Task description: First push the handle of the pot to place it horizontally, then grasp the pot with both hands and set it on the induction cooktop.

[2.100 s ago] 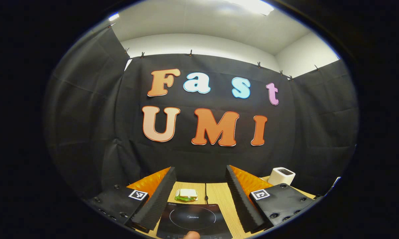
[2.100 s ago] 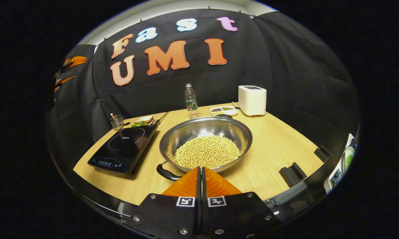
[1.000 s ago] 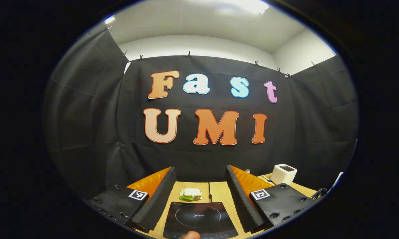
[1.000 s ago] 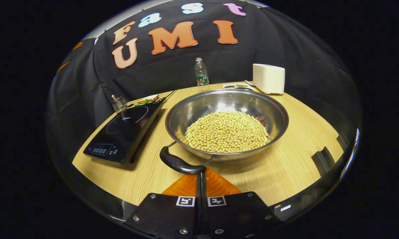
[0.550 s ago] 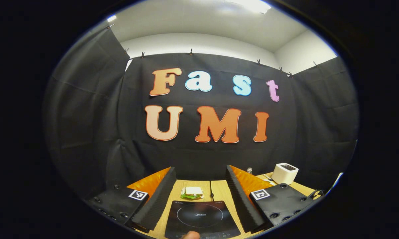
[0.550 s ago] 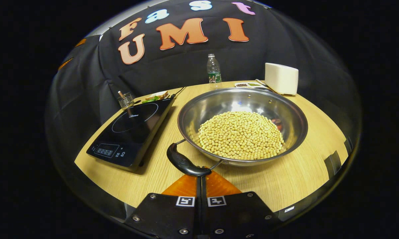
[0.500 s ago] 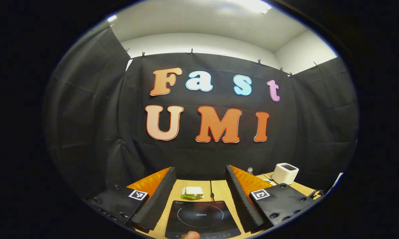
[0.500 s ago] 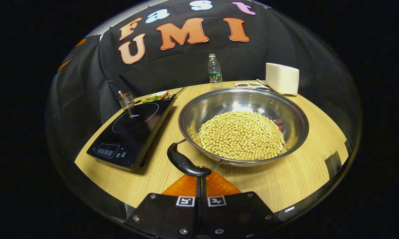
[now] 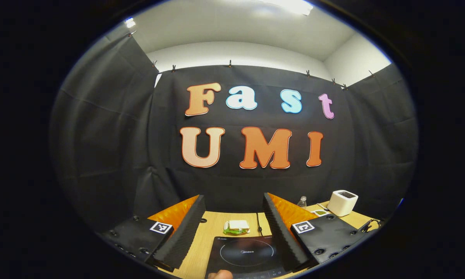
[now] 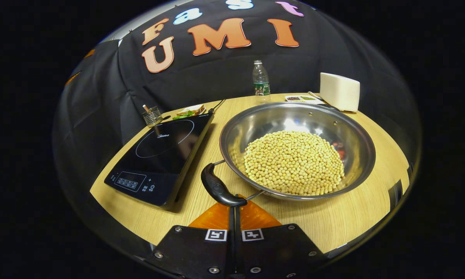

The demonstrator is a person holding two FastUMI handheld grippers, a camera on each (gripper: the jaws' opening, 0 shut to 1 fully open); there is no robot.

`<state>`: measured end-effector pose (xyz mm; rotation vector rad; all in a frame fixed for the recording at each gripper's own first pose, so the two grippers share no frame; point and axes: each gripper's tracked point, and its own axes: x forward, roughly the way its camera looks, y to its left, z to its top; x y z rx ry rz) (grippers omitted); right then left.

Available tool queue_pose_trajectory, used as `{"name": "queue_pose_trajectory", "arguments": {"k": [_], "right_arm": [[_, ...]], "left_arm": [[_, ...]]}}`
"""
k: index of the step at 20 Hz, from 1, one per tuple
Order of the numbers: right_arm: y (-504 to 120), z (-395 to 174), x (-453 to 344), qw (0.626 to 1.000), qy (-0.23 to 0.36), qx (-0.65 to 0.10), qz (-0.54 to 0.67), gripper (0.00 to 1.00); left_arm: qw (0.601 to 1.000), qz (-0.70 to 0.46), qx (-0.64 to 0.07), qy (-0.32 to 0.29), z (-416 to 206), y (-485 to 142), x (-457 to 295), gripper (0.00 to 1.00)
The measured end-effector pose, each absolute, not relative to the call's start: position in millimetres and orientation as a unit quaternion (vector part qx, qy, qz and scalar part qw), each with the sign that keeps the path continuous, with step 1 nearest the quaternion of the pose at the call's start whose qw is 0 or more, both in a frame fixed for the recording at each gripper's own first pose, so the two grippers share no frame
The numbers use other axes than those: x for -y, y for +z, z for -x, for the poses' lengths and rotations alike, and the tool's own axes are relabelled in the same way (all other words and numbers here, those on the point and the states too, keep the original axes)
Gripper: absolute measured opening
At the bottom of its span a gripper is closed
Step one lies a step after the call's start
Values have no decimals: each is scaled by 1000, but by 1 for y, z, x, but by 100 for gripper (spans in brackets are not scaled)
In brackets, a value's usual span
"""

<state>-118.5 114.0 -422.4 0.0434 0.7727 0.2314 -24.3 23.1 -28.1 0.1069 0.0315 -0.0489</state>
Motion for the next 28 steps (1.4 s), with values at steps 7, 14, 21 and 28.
{"name": "queue_pose_trajectory", "arguments": {"k": [7,14,21,28], "right_arm": [[-425,106,-135,915,122,-383,-31,0],[-427,91,-150,912,118,-388,-55,0],[-429,73,-159,913,109,-388,-67,0],[-431,55,-164,914,102,-386,-68,0]], "left_arm": [[998,-52,-14,-23,23,-30,-31,97],[998,-53,-17,-14,19,-35,-42,97],[998,-47,-28,-3,11,-43,-57,97],[998,-43,-40,4,5,-52,-66,97]]}}
